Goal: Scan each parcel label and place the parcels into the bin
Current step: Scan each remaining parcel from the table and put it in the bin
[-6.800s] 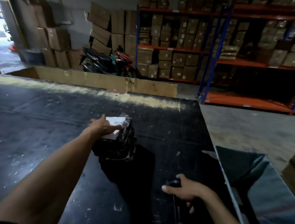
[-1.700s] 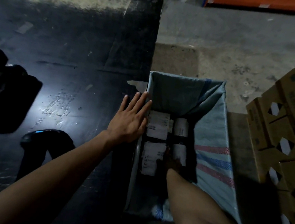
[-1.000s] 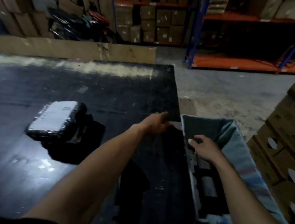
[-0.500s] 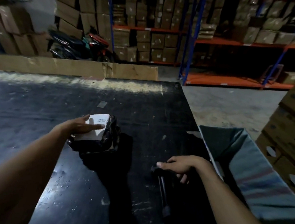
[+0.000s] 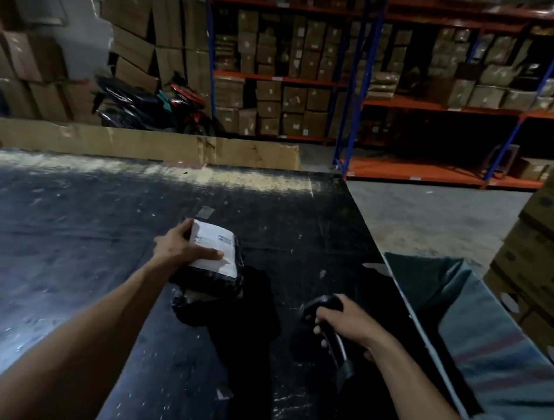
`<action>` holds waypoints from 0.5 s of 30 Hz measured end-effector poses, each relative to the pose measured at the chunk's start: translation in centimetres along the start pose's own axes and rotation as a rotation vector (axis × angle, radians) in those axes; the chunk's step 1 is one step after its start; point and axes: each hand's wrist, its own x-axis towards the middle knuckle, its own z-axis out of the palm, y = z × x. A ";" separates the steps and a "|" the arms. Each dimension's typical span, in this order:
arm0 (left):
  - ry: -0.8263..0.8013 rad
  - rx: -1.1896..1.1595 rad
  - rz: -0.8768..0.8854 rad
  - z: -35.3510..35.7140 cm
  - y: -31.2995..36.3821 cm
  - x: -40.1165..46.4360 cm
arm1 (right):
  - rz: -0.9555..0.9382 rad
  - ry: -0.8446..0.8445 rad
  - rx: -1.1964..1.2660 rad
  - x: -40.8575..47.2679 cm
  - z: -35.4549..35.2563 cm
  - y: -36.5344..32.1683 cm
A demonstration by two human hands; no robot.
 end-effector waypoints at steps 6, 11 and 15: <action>0.104 -0.110 0.179 1.5 0.9 -1.4 | -0.204 0.032 0.384 -0.4 1.3 -6.9; 0.201 -0.193 0.309 3.3 2.6 -3.4 | -0.384 0.148 0.279 -1.2 2.8 -11.7; 0.223 -0.201 0.380 4.5 4.0 -4.3 | -0.477 0.255 0.208 -1.4 2.9 -12.9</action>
